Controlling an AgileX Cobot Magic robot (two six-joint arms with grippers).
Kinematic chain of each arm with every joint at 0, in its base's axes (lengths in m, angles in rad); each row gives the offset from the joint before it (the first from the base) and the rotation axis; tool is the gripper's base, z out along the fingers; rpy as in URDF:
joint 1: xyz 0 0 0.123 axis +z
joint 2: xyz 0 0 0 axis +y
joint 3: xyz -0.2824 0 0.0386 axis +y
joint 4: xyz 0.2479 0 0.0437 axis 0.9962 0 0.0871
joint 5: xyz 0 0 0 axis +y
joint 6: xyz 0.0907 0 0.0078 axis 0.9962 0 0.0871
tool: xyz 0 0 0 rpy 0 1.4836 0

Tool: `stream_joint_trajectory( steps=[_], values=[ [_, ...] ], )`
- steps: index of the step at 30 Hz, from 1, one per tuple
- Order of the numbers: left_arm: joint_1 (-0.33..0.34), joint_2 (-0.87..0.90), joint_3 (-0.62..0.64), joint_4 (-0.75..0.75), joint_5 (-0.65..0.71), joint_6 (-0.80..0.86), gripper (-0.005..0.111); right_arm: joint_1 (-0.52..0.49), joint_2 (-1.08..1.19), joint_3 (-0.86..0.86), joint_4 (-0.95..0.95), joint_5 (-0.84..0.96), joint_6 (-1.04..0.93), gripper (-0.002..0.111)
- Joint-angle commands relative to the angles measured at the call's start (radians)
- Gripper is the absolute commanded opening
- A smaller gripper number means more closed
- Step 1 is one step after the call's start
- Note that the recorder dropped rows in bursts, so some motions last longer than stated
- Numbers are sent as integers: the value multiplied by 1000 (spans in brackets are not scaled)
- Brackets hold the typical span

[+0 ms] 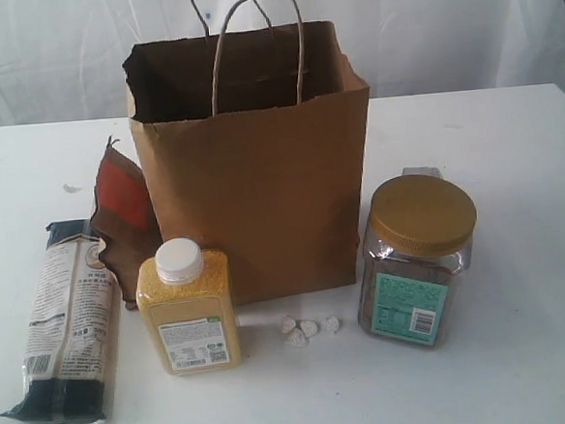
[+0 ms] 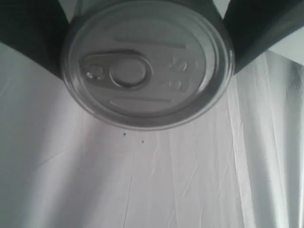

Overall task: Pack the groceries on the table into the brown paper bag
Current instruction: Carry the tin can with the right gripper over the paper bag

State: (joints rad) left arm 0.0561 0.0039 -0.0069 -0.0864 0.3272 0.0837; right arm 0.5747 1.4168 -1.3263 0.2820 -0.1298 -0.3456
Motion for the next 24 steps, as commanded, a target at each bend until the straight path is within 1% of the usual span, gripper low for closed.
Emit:
stream_joint_trajectory(
  steps=[1, 10, 16, 24],
  values=[
    [0, -4, 7, -4, 6, 1, 0, -8, 37, -11, 4, -15, -33, 12],
    [0, -4, 7, -4, 6, 1, 0, -8, 57, -11, 4, 194, -33, 12],
    [0, -4, 7, -4, 6, 1, 0, -8, 60, -11, 4, 285, -33, 12],
    [0, -4, 7, -4, 6, 1, 0, -8, 61, -11, 4, 317, -33, 22]
  ],
)
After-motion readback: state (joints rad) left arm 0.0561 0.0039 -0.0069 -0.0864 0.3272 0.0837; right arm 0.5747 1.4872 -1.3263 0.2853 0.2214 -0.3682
